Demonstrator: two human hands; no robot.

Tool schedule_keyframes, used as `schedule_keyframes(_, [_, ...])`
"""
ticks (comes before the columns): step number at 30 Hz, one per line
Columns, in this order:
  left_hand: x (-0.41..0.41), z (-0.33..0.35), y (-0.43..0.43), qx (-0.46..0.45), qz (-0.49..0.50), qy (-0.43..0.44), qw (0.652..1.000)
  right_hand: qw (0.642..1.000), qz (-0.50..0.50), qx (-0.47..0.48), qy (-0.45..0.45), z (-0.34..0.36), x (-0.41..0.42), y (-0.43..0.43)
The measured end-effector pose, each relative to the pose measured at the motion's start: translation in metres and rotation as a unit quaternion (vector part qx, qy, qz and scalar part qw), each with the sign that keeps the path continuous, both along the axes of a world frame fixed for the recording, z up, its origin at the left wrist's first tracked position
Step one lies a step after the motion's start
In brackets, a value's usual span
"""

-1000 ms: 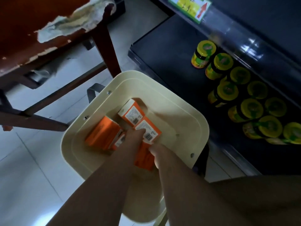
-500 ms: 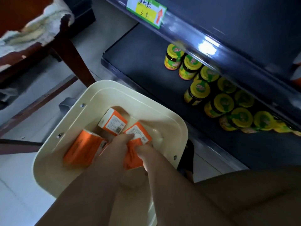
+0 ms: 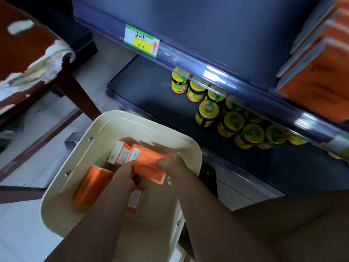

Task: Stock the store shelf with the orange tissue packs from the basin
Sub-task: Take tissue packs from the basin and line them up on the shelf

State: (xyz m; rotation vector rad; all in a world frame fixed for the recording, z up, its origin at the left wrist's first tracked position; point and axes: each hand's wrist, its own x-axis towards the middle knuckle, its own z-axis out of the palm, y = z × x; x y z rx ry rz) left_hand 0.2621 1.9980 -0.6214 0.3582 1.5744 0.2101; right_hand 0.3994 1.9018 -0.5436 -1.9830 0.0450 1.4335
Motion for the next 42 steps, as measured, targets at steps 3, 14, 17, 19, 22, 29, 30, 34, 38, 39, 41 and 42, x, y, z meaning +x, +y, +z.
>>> schedule_keyframes(3, [0.014, 0.054, -0.006, 0.074, -0.010, -0.025, 0.997, 0.998, -0.032, 0.042, -0.021, 0.025, 0.010, 0.002])
schedule_keyframes(14, [0.008, 0.139, -0.019, 0.177, -0.005, -0.124, 0.976, 0.989, -0.046, 0.134, 0.031, 0.096, 0.023, 0.004])
schedule_keyframes(17, [0.000, 0.163, -0.022, 0.184, 0.040, -0.171, 0.967, 0.995, -0.009, 0.102, 0.012, 0.108, 0.028, 0.007])
schedule_keyframes(19, [-0.005, 0.176, -0.024, 0.181, 0.092, -0.185, 0.962, 0.994, -0.021, 0.103, -0.002, 0.113, 0.029, 0.006])
schedule_keyframes(22, [-0.013, 0.193, -0.021, 0.202, 0.092, -0.147, 0.964, 0.991, -0.052, 0.120, -0.004, 0.120, 0.033, 0.003])
schedule_keyframes(29, [-0.028, 0.232, -0.033, 0.356, -0.040, -0.021, 0.933, 0.987, -0.057, 0.151, -0.010, 0.155, 0.040, -0.017])
schedule_keyframes(30, [-0.031, 0.239, -0.033, 0.374, -0.054, -0.007, 0.926, 0.985, -0.056, 0.164, -0.015, 0.159, 0.042, -0.019])
schedule_keyframes(34, [-0.033, 0.269, -0.043, 0.474, -0.105, 0.027, 0.874, 0.972, -0.092, 0.216, -0.019, 0.184, 0.042, -0.026])
schedule_keyframes(38, [-0.030, 0.301, -0.052, 0.537, -0.115, 0.007, 0.836, 0.951, -0.093, 0.291, 0.040, 0.205, 0.031, -0.025])
schedule_keyframes(39, [-0.029, 0.307, -0.053, 0.543, -0.118, -0.003, 0.831, 0.947, -0.072, 0.310, 0.038, 0.210, 0.030, -0.027])
schedule_keyframes(41, [-0.026, 0.321, -0.054, 0.547, -0.120, -0.023, 0.828, 0.945, -0.012, 0.327, 0.008, 0.226, 0.030, -0.034])
schedule_keyframes(42, [-0.025, 0.328, -0.055, 0.550, -0.116, -0.036, 0.826, 0.944, -0.001, 0.331, -0.012, 0.233, 0.031, -0.039])
